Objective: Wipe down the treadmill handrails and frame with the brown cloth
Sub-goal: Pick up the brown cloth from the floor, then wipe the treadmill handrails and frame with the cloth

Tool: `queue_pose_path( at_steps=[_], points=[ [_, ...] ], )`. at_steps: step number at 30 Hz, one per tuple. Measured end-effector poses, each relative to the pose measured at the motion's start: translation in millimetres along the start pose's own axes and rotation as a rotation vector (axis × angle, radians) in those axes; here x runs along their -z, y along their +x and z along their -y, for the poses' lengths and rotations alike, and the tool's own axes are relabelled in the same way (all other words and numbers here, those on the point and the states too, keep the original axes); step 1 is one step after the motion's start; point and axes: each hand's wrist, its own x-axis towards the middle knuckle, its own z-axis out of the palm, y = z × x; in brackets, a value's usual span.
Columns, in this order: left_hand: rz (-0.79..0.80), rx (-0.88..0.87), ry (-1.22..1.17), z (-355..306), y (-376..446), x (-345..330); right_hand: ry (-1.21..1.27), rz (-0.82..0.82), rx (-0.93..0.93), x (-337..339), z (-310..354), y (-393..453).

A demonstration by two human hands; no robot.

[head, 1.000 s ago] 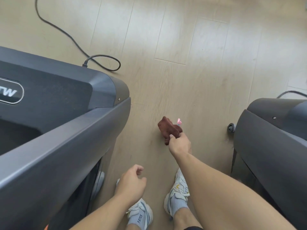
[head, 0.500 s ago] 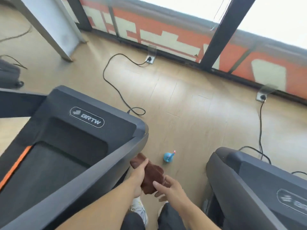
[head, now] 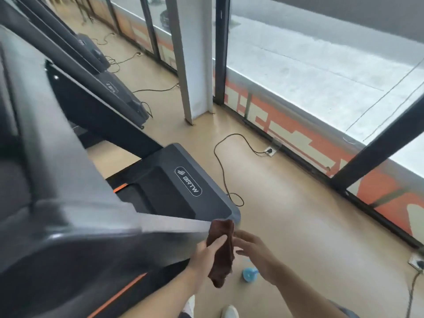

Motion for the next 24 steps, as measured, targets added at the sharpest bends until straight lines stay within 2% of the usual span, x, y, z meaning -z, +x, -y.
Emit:
queue_pose_path(
  at_steps=[4, 7, 9, 11, 13, 16, 18, 19, 21, 22, 24],
  points=[
    [-0.175, -0.017, -0.168, 11.4, -32.6, 28.5, -0.075, 0.156, 0.195, -42.5, 27.6, -14.1],
    [-0.301, -0.155, -0.071, 11.2, -79.7, 52.8, -0.027, 0.207, 0.256, -86.7, 46.3, -30.5],
    [-0.461, -0.275, 0.007, 11.1, -116.3, 73.7, -0.076, 0.212, 0.323, -116.7, 56.2, -48.2],
    [-0.662, -0.454, -0.020, 4.8, -155.2, 87.4, -0.132, 0.119, 0.509, -145.8, 64.0, -71.1],
    [-0.752, -0.611, -0.103, -0.3, -192.4, 94.6, -0.226, 0.043, 0.705, -171.3, 74.7, -102.0],
    [-0.673, -0.827, -0.173, -12.9, -239.1, 95.7, -0.209, -0.066, 0.956, -208.4, 106.1, -145.0],
    [-0.676, -0.953, -0.246, -24.3, -262.9, 98.5, -0.249, -0.007, 0.998, -236.8, 132.0, -169.9],
    [-0.725, -1.031, -0.216, -29.1, -273.3, 102.4, -0.188, -0.048, 1.020, -250.0, 140.6, -179.1],
    [-0.836, -1.092, -0.158, -40.3, -293.5, 121.7, 0.118, -0.112, 1.082, -275.8, 157.7, -194.9],
    [-0.881, -1.110, -0.129, -43.5, -306.0, 138.4, 0.154, -0.173, 1.117, -286.3, 164.4, -199.5],
    [-0.948, -1.160, -0.014, -53.0, -327.1, 175.7, 0.036, -0.225, 1.107, -310.1, 182.8, -207.7]
  ],
)
